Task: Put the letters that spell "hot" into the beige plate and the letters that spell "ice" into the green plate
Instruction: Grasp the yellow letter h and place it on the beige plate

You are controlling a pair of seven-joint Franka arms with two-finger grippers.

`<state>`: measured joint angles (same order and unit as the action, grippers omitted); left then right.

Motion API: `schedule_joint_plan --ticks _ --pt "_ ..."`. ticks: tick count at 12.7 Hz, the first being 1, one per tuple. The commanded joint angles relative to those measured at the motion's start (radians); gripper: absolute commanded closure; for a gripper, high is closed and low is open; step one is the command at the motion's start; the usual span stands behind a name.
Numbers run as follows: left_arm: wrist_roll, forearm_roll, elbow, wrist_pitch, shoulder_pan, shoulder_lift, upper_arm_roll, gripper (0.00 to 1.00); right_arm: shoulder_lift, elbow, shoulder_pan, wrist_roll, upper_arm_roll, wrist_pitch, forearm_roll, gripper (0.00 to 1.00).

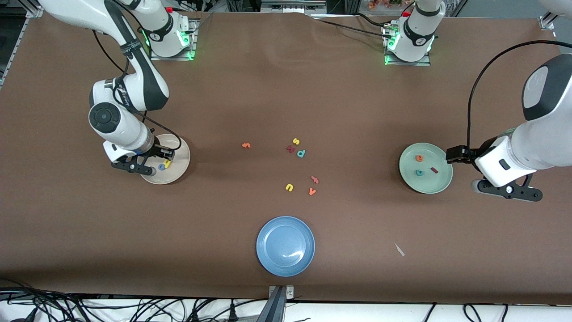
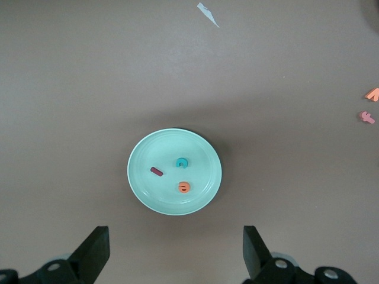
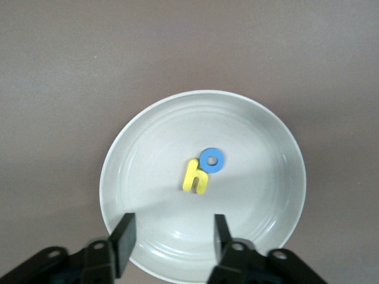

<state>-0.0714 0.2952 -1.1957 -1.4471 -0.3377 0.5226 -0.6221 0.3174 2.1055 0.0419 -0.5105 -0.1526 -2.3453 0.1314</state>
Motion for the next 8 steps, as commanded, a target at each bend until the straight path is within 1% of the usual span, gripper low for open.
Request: schedule_joint_plan --ticks 1,2,3,5,7,8 --pt "0.016 -0.015 0.007 0.017 -0.007 -0.004 -0.004 0.01 -0.038 0.031 0.009 -0.099 -0.043 -0.014 -0.033 0.04" --pt "0.016 -0.015 0.007 0.016 -0.009 -0.004 -0.004 0.01 -0.032 0.03 0.012 -0.188 -0.083 -0.019 -0.044 0.04" --pt "0.016 -0.015 0.005 0.016 -0.014 -0.004 -0.004 0.01 -0.025 0.028 0.042 -0.288 -0.108 -0.041 -0.049 0.04" --pt "0.018 -0.015 0.004 0.013 -0.014 -0.004 -0.004 0.02 0.0 0.025 0.155 -0.458 -0.108 -0.098 -0.059 0.04" --pt "0.016 -0.015 0.004 0.013 -0.014 -0.004 -0.004 0.02 0.05 0.024 0.223 -0.624 -0.108 -0.182 -0.061 0.04" --pt "0.016 -0.015 0.004 0.013 -0.014 -0.004 -0.004 0.01 0.069 0.024 0.254 -0.666 -0.108 -0.209 -0.059 0.04"
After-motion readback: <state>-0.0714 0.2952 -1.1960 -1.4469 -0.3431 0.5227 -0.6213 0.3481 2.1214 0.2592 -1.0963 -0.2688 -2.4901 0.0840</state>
